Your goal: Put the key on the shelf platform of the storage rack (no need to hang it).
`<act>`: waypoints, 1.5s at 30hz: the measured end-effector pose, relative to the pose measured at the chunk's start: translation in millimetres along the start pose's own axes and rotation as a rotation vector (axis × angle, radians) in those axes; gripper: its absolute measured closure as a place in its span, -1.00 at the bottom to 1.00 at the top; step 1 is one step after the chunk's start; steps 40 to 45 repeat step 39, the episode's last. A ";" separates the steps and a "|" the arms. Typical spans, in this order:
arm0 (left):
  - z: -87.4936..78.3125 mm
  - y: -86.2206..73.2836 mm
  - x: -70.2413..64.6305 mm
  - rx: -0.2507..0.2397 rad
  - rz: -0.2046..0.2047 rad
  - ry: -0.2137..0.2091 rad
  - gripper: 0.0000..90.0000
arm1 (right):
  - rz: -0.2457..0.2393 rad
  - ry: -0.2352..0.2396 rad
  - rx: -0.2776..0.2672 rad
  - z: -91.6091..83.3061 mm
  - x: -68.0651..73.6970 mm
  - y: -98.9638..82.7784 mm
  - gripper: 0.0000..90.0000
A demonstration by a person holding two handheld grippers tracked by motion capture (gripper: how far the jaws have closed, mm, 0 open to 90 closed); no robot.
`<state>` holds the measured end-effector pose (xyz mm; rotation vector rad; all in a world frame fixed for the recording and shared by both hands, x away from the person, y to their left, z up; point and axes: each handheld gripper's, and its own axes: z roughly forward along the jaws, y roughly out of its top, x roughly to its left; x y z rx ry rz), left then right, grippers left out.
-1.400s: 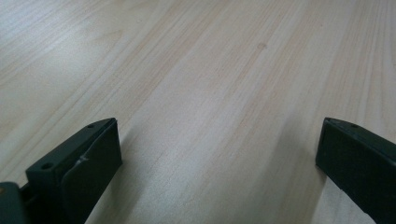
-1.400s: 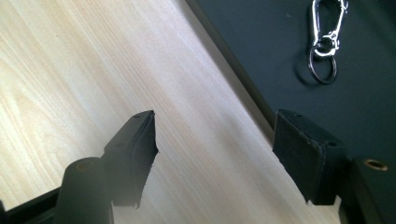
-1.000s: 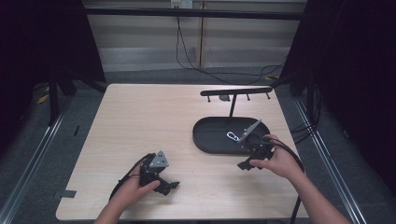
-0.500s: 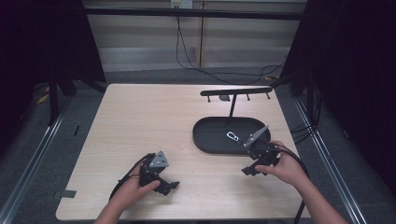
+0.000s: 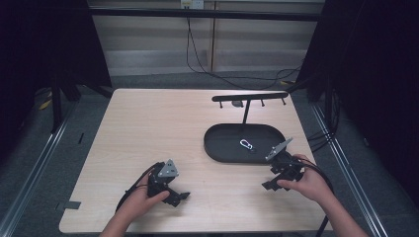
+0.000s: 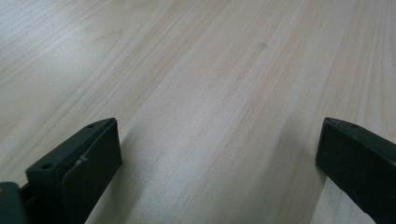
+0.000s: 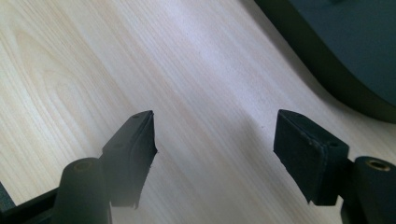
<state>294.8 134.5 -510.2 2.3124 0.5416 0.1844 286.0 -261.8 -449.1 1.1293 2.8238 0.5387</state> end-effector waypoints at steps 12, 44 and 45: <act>-0.1 0.0 0.0 0.002 0.000 0.001 -1.00 | 0.004 -0.006 -0.004 -0.5 0.5 -12.7 -0.34; -0.1 0.0 0.0 0.001 -0.001 0.000 -1.00 | 0.026 -0.027 -0.027 5.1 2.0 -34.8 -0.35; -0.1 0.0 0.0 0.001 -0.001 0.000 -1.00 | 0.026 -0.027 -0.027 5.1 2.0 -34.8 -0.35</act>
